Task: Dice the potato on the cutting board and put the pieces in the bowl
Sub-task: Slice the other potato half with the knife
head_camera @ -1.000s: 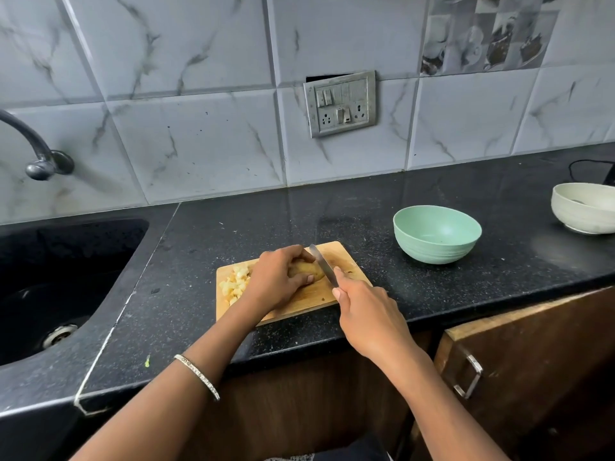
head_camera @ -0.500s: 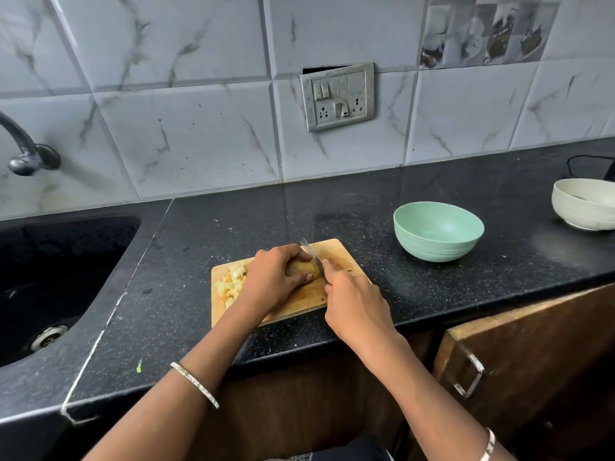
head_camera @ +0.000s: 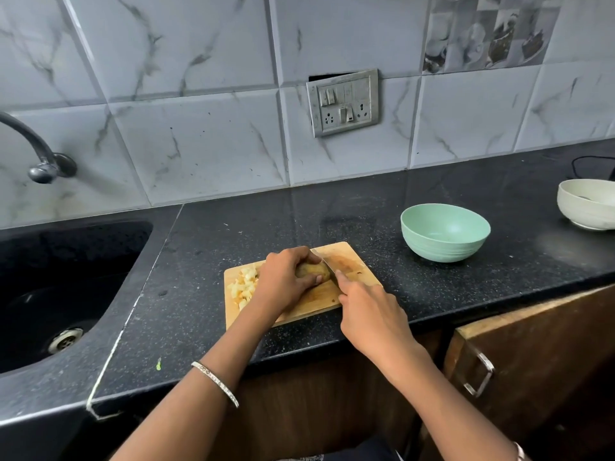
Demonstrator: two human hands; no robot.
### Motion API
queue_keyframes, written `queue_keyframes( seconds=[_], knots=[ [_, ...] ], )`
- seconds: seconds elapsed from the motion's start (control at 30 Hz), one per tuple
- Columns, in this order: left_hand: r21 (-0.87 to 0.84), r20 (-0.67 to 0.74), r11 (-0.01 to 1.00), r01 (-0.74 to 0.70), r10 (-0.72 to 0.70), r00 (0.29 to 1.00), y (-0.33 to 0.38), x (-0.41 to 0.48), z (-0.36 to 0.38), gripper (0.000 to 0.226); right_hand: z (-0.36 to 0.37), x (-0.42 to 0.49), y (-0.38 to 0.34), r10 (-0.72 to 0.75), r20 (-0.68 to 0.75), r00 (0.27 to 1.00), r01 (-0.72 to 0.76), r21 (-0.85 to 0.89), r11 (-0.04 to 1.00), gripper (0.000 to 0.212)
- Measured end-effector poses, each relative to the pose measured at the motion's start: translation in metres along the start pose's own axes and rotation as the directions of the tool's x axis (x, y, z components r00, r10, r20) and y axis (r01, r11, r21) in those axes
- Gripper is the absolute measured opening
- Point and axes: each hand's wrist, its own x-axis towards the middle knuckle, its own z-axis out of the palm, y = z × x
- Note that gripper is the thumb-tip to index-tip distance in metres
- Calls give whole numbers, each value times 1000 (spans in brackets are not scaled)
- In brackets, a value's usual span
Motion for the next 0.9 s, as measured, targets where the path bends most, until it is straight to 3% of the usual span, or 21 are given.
queue_keyframes(
  seconds=[0.17,0.9],
  knots=[
    [0,20,1000,23,-23,1000,-1,2,1,27,-7,-6,3,-14,-63,998,19,91,996,51],
    [-22,-9,1000,14,-14,1000,2,-2,0,29,11,-3,14,15,-95,995,-4,114,993,52]
  ],
)
